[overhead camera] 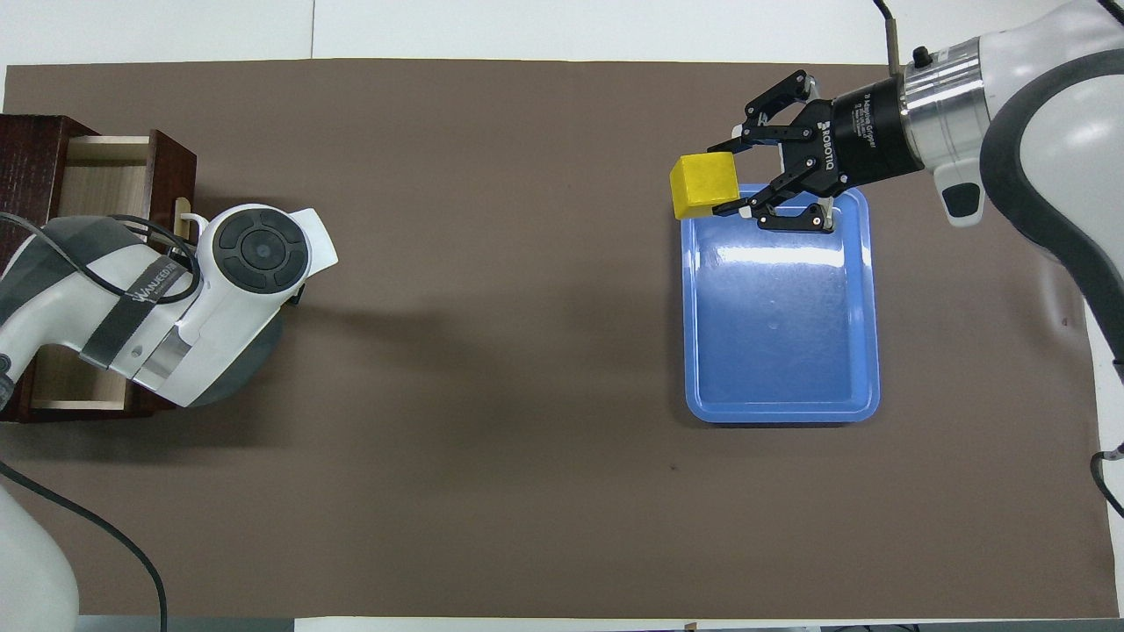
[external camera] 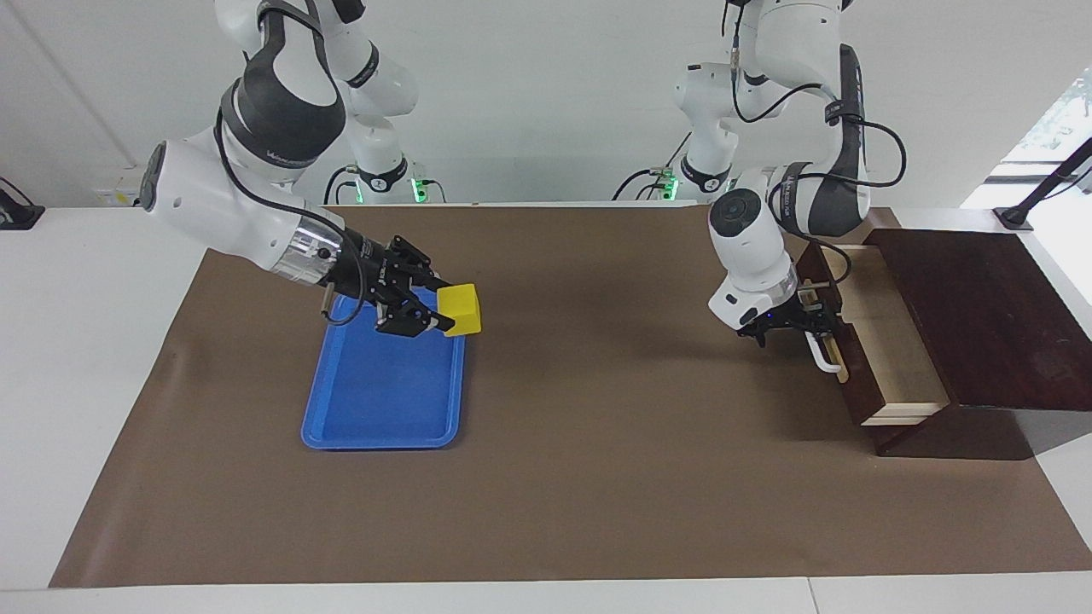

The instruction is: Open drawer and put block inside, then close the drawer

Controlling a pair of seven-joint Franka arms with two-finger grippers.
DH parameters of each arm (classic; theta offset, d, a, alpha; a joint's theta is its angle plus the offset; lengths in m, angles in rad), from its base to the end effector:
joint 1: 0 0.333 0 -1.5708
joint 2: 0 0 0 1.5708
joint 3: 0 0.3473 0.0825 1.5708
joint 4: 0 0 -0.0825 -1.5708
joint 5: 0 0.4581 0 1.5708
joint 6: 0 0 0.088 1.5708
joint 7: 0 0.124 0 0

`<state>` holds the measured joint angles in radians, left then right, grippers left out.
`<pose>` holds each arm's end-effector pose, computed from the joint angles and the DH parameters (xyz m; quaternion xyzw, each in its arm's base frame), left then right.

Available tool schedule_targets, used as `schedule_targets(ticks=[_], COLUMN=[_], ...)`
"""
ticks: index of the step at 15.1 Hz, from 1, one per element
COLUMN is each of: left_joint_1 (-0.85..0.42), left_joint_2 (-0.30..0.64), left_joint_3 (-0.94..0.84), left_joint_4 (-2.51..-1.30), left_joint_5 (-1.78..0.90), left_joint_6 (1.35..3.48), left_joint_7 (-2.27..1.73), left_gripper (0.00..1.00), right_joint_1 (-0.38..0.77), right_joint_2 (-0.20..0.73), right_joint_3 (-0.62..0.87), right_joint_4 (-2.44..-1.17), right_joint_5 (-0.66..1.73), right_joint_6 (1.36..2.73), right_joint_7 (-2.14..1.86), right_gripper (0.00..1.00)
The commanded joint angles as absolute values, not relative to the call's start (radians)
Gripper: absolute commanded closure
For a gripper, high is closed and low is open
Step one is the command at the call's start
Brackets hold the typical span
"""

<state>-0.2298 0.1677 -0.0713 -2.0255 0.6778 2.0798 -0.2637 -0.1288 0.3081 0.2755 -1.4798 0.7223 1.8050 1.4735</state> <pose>0.6249 -0.1504 0.3400 -0.9399 0.1956 -0.0264 0.2788 0.7291 0.1487 0.5357 -0.6734 0.6321 0.2690 0.2730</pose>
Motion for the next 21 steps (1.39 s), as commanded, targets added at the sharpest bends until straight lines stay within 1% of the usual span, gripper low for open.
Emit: schedule_targets(ticks=[1, 7, 10, 17, 21], left_joint_1=[-0.265, -0.272, -0.265, -0.276, -0.276], left_joint_2=[0.152, 0.152, 0.155, 0.160, 0.160], left_joint_3=[-0.067, -0.066, -0.066, -0.064, -0.063], left_joint_4=[-2.046, -2.039, -2.002, -1.794, -1.657], left_joint_5=[0.652, 0.641, 0.628, 0.505, 0.329], left_joint_6=[2.077, 2.071, 2.031, 1.826, 1.731], left_joint_7=[-0.261, -0.256, -0.207, -0.126, -0.164], left_gripper=[0.00, 0.00, 0.00, 0.00, 0.00], right_joint_1=[-0.132, -0.135, -0.135, -0.135, -0.135], right_joint_2=[0.308, 0.310, 0.310, 0.308, 0.308], right_joint_3=[0.276, 0.273, 0.272, 0.268, 0.268], right_joint_4=[-1.471, -1.471, -1.474, -1.479, -1.479], right_joint_5=[0.727, 0.724, 0.724, 0.724, 0.723], right_joint_6=[1.796, 1.792, 1.792, 1.792, 1.792], right_joint_7=[1.491, 1.491, 1.491, 1.491, 1.491], right_gripper=[1.00, 1.00, 1.00, 1.00, 1.00])
